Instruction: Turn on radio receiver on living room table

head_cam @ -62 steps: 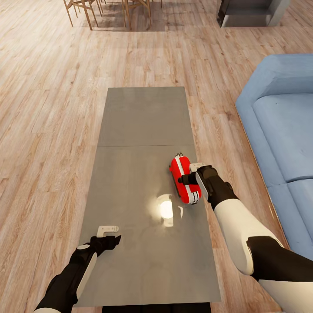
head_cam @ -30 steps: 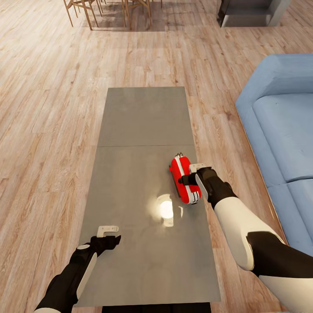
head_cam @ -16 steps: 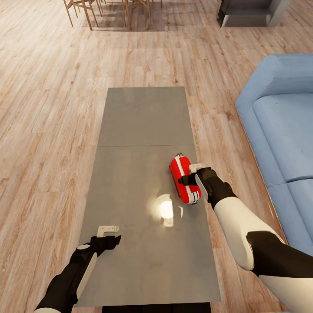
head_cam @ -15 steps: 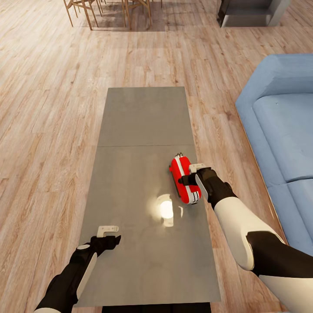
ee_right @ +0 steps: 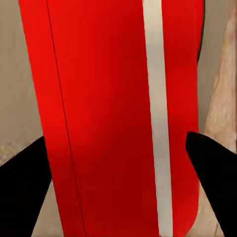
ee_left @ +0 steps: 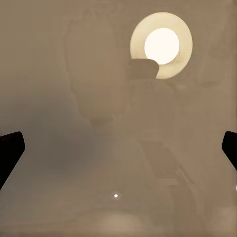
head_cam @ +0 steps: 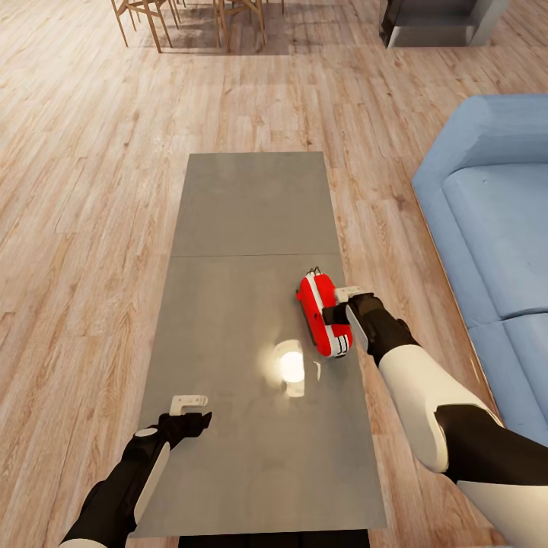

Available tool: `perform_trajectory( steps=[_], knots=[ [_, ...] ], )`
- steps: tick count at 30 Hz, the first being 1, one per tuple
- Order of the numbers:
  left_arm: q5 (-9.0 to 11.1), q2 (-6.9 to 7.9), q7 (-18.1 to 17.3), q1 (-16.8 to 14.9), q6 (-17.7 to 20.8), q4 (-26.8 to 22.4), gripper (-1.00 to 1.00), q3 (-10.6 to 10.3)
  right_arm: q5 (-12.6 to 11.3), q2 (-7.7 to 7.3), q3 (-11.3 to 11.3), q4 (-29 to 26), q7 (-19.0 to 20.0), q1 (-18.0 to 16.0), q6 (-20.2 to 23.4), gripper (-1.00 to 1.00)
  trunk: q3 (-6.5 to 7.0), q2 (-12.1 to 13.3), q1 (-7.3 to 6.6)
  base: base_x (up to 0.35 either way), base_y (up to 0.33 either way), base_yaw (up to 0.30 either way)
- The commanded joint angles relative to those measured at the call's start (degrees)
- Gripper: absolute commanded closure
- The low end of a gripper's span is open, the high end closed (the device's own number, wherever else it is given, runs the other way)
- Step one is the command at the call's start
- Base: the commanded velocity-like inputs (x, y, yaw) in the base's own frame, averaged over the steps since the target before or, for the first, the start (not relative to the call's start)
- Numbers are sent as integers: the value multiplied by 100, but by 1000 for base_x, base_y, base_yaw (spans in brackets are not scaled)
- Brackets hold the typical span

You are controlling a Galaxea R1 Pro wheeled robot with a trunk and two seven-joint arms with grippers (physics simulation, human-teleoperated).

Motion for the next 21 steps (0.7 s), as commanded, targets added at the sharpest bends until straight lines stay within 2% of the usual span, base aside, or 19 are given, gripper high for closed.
perform_trajectory(
  steps=[1,21],
  knots=[
    [0,0,0,0,-2,0,-100,0,-2,-9,1,0,0,0,0,100,0,0,0,0,0,0],
    [0,0,0,0,-4,0,-100,0,-4,-34,1,1,-1,0,-123,100,0,0,0,0,0,0]
  ],
)
